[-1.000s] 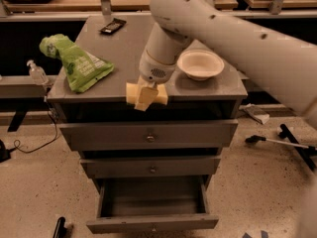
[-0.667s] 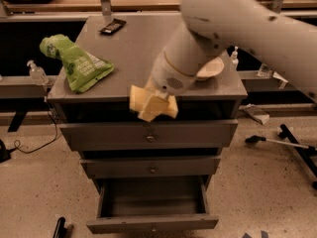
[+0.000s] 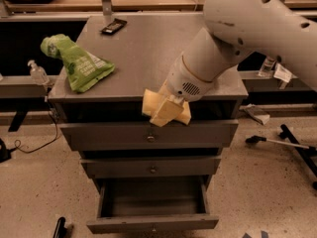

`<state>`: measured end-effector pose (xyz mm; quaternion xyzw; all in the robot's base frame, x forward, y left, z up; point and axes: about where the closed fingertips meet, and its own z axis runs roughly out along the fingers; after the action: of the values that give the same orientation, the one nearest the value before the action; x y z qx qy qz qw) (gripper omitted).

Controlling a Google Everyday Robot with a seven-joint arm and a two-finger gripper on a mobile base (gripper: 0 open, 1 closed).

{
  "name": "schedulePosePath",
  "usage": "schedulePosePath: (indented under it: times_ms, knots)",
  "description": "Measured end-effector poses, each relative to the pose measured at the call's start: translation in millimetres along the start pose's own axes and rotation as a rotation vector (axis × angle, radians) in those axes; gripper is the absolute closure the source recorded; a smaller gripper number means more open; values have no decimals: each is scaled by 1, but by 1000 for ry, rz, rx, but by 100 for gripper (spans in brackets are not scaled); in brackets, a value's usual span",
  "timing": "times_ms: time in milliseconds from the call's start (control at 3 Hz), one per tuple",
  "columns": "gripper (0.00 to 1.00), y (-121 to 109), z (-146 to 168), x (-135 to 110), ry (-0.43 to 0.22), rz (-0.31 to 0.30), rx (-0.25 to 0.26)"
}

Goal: Place sponge into bottom drawer

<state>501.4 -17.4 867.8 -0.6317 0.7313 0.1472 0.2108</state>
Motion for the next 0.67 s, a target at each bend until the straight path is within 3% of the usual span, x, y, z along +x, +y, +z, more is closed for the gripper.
schedulePosePath:
  times_ms: [333,667]
  knots:
    - [100,0,0,0,1,0,0]
    - [100,1,19,4,-52,8,12]
